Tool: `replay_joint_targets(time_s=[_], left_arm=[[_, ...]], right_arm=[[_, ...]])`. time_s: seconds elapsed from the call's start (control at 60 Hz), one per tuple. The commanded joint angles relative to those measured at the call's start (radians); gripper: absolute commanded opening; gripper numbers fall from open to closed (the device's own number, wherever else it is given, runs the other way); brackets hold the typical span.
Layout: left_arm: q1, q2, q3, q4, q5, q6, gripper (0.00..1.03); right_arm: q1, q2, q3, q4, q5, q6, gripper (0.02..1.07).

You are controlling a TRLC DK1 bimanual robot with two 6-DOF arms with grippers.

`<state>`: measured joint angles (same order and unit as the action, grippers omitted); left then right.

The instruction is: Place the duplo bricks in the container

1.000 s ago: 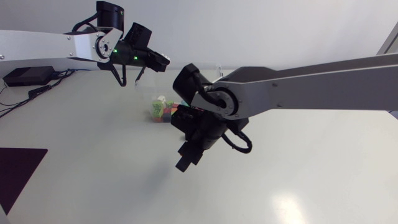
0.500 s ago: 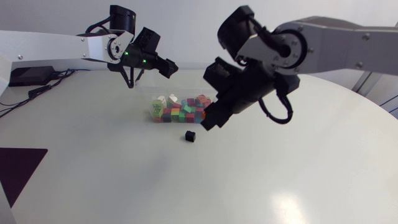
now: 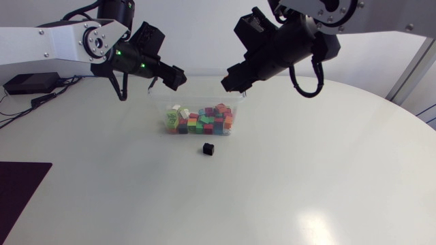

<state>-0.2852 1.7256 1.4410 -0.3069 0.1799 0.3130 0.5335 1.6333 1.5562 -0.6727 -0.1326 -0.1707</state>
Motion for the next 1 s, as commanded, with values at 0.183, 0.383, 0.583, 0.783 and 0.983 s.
replay_joint_targets(time_s=[0.183, 0.383, 0.583, 0.783, 0.983], left_arm=[[-0.046, -0.089, -0.168, -0.061, -0.016, -0.011, 0.99], [-0.06, -0.101, -0.243, -0.067, -0.016, -0.011, 0.99], [-0.075, -0.112, -0.31, -0.055, -0.014, -0.017, 0.99], [-0.108, -0.112, -0.35, -0.054, -0.014, -0.043, 0.99], [-0.123, -0.123, -0.399, -0.014, -0.016, -0.081, 0.99]], right_arm=[[-0.018, 0.126, 0.122, 0.078, -0.007, 0.062, 0.22], [-0.021, 0.207, 0.182, 0.125, -0.005, 0.08, 0.22], [-0.026, 0.266, 0.217, 0.179, 0.001, 0.094, 0.22], [-0.046, 0.346, 0.262, 0.217, 0.011, 0.094, 0.23], [-0.061, 0.435, 0.329, 0.203, 0.037, 0.096, 1.04]])
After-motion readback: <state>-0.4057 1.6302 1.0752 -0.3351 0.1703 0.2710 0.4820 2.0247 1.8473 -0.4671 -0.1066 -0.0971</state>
